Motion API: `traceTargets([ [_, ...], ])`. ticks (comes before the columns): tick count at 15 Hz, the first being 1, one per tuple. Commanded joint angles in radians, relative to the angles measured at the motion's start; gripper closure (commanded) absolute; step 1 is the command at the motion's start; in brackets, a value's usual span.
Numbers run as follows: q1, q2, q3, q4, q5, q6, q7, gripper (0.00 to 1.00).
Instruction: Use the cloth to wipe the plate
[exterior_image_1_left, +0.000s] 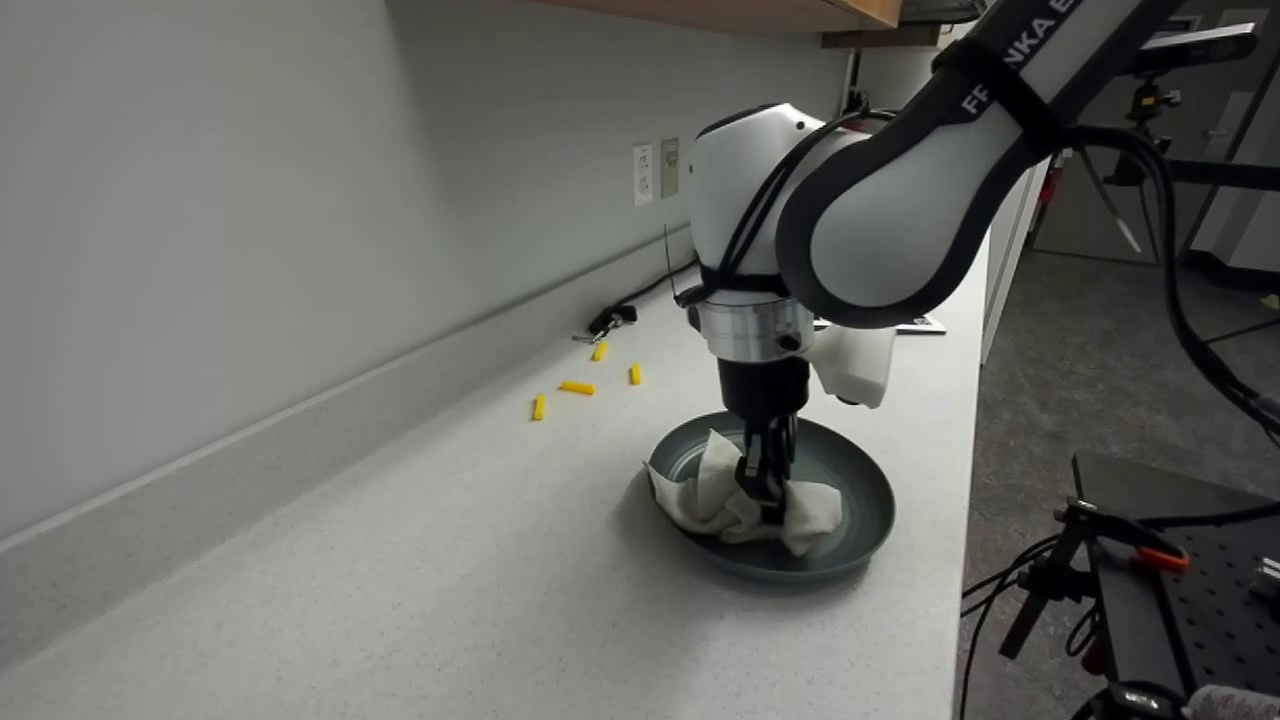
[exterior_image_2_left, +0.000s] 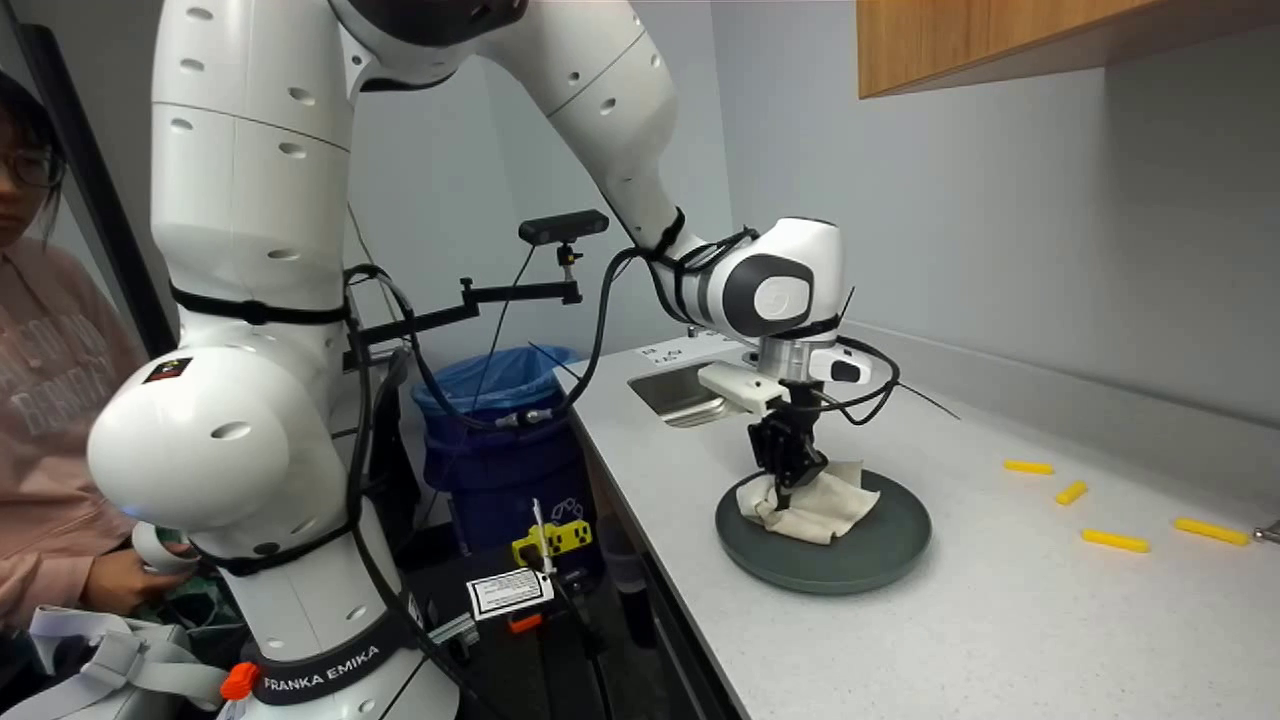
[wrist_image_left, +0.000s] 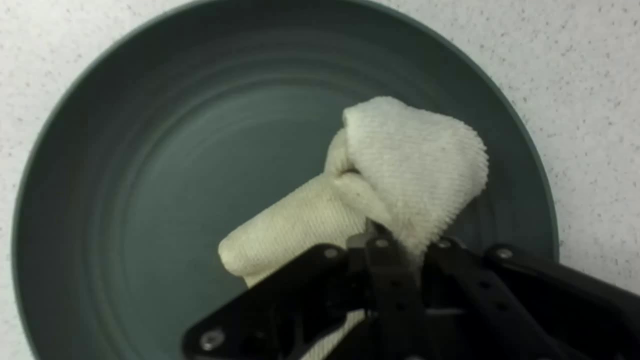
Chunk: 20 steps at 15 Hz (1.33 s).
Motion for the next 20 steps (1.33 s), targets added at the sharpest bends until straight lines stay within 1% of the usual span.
traceTargets([
  [1, -0.023, -0.063, -0.014, -0.059, 0.009, -0.071, -0.051, 0.98],
  [3, -0.030, -0.074, -0.039, -0.070, -0.011, -0.098, -0.039, 0.98],
  [6, -0.041, -0.063, -0.079, -0.043, -0.031, -0.133, -0.012, 0.98],
  [8, -0.042, -0.050, -0.099, -0.022, -0.048, -0.125, 0.003, 0.98],
  [11, -0.024, -0.022, -0.114, 0.015, -0.094, -0.090, 0.044, 0.98],
  [13, -0.013, -0.005, -0.104, 0.037, -0.102, -0.041, 0.078, 0.98],
  [16, 0.005, 0.005, -0.073, 0.049, -0.074, 0.041, 0.085, 0.98],
  [18, 0.011, 0.002, -0.046, 0.048, -0.044, 0.059, 0.067, 0.98],
  [20, 0.003, -0.016, -0.008, 0.033, 0.014, 0.045, 0.032, 0.98],
])
